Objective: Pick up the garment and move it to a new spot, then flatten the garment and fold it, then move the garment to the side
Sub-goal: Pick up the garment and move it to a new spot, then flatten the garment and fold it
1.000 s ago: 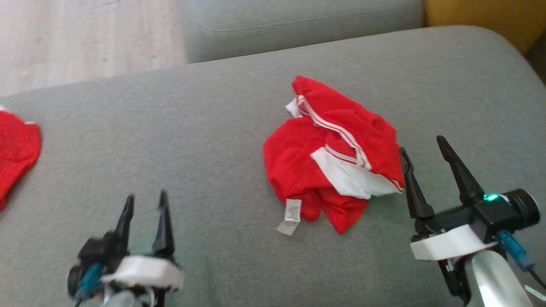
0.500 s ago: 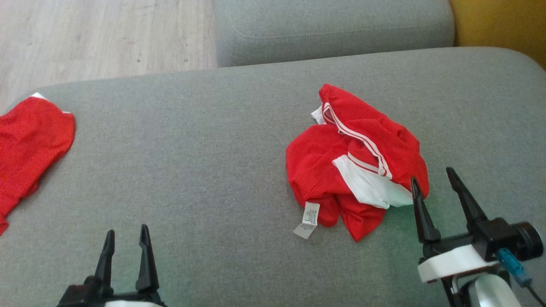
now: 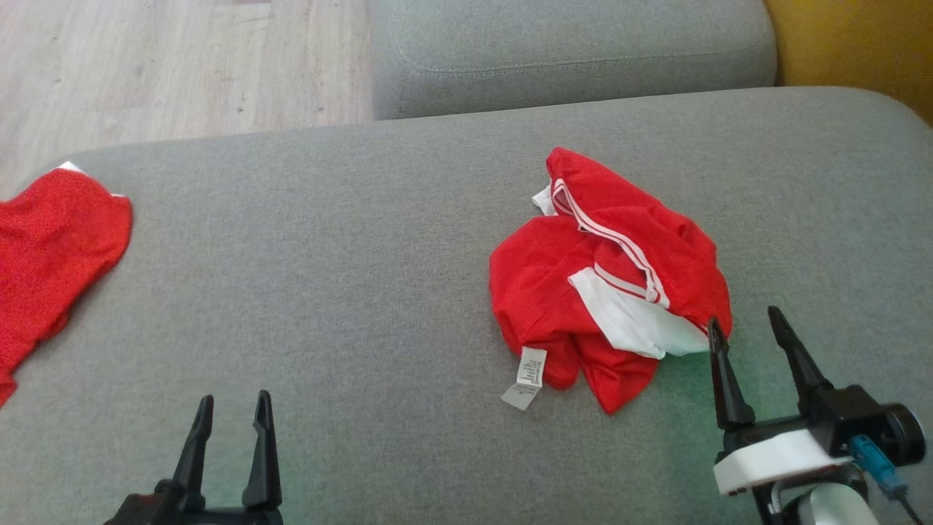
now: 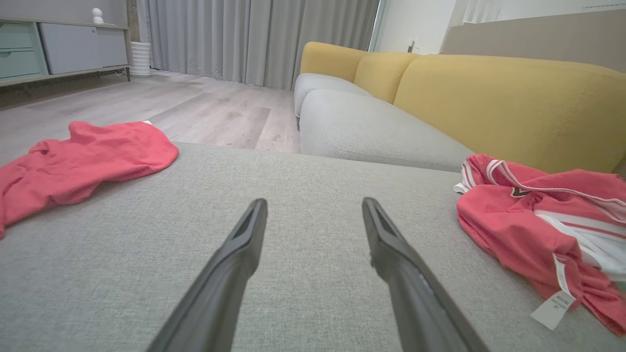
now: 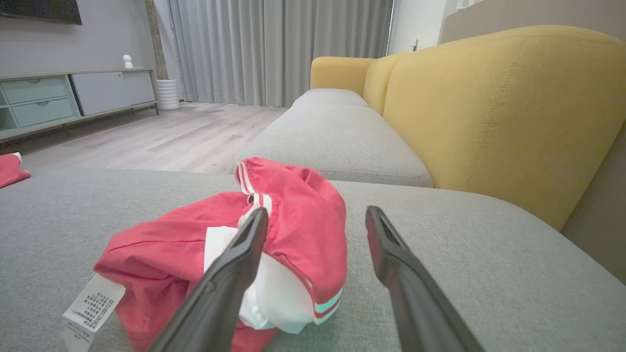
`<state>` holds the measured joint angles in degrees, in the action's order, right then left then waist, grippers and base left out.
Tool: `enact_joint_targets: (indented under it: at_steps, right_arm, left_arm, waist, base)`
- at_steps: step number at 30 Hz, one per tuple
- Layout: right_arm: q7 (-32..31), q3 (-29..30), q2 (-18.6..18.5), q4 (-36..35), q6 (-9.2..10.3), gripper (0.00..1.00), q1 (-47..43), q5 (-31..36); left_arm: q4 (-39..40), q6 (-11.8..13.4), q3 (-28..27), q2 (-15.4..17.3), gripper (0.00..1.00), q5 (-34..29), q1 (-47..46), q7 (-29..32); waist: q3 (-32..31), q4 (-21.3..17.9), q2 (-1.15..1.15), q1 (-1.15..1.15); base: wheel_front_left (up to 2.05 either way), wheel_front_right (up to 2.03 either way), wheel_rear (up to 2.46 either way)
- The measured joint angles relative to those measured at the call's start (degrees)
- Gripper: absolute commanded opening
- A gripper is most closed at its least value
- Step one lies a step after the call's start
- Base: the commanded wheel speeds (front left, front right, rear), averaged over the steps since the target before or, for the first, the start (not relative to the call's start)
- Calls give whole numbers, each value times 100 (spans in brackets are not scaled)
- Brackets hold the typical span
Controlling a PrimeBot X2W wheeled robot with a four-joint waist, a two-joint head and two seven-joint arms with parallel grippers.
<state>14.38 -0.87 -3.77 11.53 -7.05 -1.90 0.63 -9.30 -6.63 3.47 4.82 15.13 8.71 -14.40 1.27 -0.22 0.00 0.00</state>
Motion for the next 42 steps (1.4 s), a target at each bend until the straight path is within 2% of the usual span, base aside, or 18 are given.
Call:
enact_joint_targets:
  at_steps: [19, 26, 29, 33, 37, 42]
  right_arm:
    - [0, -37, 94, 56, 0, 100, 4, -13]
    - [0, -63, 99, 0, 0, 100, 12, -14]
    - [0, -116, 99, -32, 0, 100, 21, -15]
    - [0, -253, 100, -91, 0, 100, 81, -22]
    - [0, -396, 100, -154, 0, 100, 198, -82]
    - [0, -521, 100, -181, 0, 100, 279, -115]
  left_arm:
    - [-142, -96, -4, -47, 100, -107, -23, -4]
    - [32, -96, 46, -45, 100, -87, -57, -4]
    - [88, -94, 356, -41, 100, 21, -180, -4]
    - [-12, -96, 1160, -40, 100, 193, -544, -4]
    - [-444, -96, 1969, -30, 100, 452, -1057, 92]
    - [-1122, -94, 2633, -67, 100, 895, -1572, 345]
  waist:
    - [91, -195, 0, 0]
    - [59, -336, 0, 0]
    - [44, -427, 0, 0]
    - [67, -590, 0, 0]
    - [108, -805, 0, 0]
    - [188, -1116, 0, 0]
  base:
    - [0, 0, 0]
    - [0, 0, 0]
    - [0, 0, 0]
    - [0, 0, 0]
    - [0, 0, 0]
    - [0, 0, 0]
